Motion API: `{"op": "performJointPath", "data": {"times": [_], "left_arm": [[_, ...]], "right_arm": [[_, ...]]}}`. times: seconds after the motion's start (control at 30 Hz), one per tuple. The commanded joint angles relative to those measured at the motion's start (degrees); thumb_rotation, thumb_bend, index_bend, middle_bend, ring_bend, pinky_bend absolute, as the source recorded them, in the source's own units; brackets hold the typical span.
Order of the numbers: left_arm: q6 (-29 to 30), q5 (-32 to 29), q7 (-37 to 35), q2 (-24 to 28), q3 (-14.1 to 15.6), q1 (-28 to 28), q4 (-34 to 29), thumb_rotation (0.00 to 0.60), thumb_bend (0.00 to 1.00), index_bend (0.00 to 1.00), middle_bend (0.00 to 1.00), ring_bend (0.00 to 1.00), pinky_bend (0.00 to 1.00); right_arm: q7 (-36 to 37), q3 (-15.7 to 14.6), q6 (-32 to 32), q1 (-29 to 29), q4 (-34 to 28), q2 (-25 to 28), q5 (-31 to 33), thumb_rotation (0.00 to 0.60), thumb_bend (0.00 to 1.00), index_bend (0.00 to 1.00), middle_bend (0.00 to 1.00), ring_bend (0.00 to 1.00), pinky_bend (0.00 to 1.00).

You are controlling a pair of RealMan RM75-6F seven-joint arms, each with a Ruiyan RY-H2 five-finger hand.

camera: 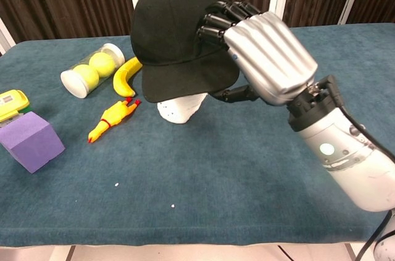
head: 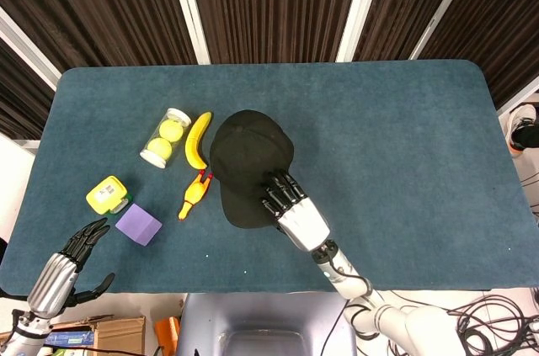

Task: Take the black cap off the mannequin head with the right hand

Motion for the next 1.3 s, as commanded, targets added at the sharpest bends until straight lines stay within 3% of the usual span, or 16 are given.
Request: {"op": "performJointPath", "data": {"times": [0.03, 0.13, 0.3, 0.4, 0.83, 1.07, 1.3], "left_arm": [[-0.08, -0.01, 0.01, 0.01, 0.0, -0.01, -0.02, 0.6, 0.36, 0.0, 0.04, 0.06, 0.15], [-0.22, -0.01, 0.05, 0.01, -0.01, -0.04, -0.05, 0.6, 0.36, 0.0, 0.04, 0.06, 0.15], [-0.33, -0.05, -0.01, 0.15, -0.07, -0.03, -0.26, 0.6, 0.36, 0.0, 0.04, 0.06, 0.15], [-0.28, -0.05, 0.01, 0.29, -0.14, 0.0, -0.35, 0.6, 0.36, 0.0, 0.04, 0.06, 0.15], [0.44, 0.0, 0.24, 0.58, -0.36, 0.48, -0.42, 0.6, 0.36, 0.0, 0.04, 0.06, 0.15], [0.62, -0.1, 0.16, 0.6, -0.37, 0.79, -0.33, 0.6, 0.36, 0.0, 0.04, 0.06, 0.15], [0.65, -0.02, -0.02, 0.61, -0.42, 0.84, -0.21, 0.6, 0.36, 0.0, 0.04, 0.06, 0.15]], "right_arm": [[0.26, -0.11, 0.21, 0.07, -0.07, 0.18, 0.29, 0.6, 0.2, 0.53, 0.37, 0.22, 0.28], [0.75, -0.17, 0.62, 0.25, -0.36, 0.38, 0.58, 0.6, 0.22, 0.61, 0.45, 0.31, 0.38], [1.99, -0.05, 2.81, 1.09, 0.11, 0.48, 0.97, 0.6, 0.23, 0.76, 0.57, 0.49, 0.63], [2.41, -0.12, 2.91, 1.32, 0.71, 0.31, 1.57, 0.6, 0.23, 0.81, 0.61, 0.55, 0.7], [3.86, -0.83, 3.51, 2.46, 1.19, 0.28, 3.02, 0.6, 0.25, 0.91, 0.68, 0.63, 0.79], [5.54, -1.64, 4.19, 2.89, 1.64, 0.54, 3.08, 0.6, 0.39, 0.96, 0.73, 0.68, 0.86], [7.3, -1.23, 6.95, 3.76, 1.69, 1.12, 3.12, 0.6, 0.42, 0.98, 0.75, 0.7, 0.89]]}}
